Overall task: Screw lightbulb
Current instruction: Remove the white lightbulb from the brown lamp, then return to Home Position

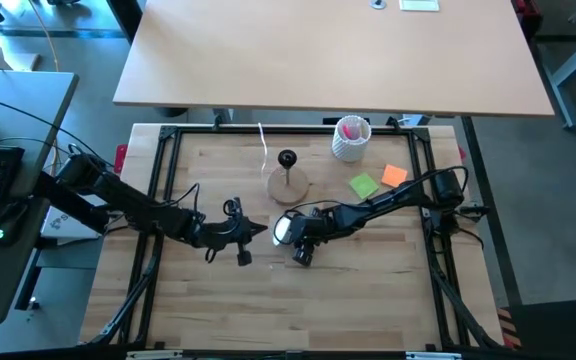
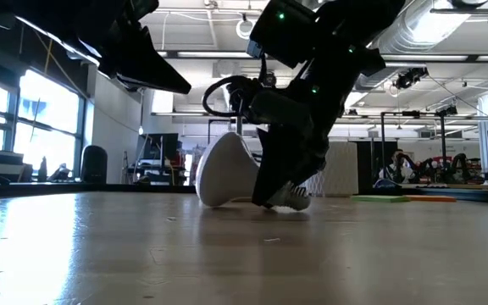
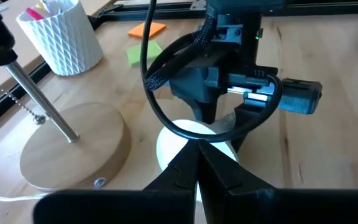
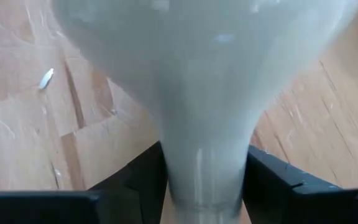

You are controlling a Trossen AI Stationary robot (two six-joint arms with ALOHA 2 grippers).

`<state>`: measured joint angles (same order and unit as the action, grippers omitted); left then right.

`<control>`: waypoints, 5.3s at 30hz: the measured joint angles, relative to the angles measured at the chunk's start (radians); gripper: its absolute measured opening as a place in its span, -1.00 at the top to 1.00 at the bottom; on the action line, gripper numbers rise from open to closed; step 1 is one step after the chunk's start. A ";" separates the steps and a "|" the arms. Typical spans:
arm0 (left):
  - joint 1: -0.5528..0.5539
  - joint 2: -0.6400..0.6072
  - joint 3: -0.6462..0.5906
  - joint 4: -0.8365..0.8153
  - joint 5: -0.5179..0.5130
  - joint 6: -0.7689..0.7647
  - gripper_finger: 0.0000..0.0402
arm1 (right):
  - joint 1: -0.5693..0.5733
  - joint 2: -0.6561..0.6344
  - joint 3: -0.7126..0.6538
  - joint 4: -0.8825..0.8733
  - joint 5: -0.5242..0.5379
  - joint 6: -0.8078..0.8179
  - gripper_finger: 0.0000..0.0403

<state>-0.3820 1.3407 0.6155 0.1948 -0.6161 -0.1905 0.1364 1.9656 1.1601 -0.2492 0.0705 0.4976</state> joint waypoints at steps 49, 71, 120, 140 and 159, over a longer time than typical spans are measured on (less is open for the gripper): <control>-0.038 -0.023 0.000 -0.064 -0.046 -0.047 1.00 | 0.054 -0.257 -0.002 -0.191 0.185 -0.080 -0.29; -0.224 -0.354 0.000 -0.542 -0.383 -0.278 1.00 | 0.221 -0.837 -0.359 -0.224 0.442 -0.001 -0.29; 0.159 -1.336 -0.523 -0.316 0.093 0.015 1.00 | -0.060 -1.733 -1.060 0.351 -0.027 -0.180 -0.29; 0.159 -1.337 -0.523 -0.306 0.109 0.023 1.00 | -0.069 -1.887 -1.150 0.359 -0.003 -0.348 -0.29; 0.159 -1.336 -0.523 -0.355 0.108 0.009 1.00 | -0.069 -1.965 -1.150 0.270 -0.022 -0.375 -0.29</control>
<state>-0.2234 0.0046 0.0925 -0.1599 -0.5085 -0.1818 0.0669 0.0010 0.0097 0.0203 0.0487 0.1223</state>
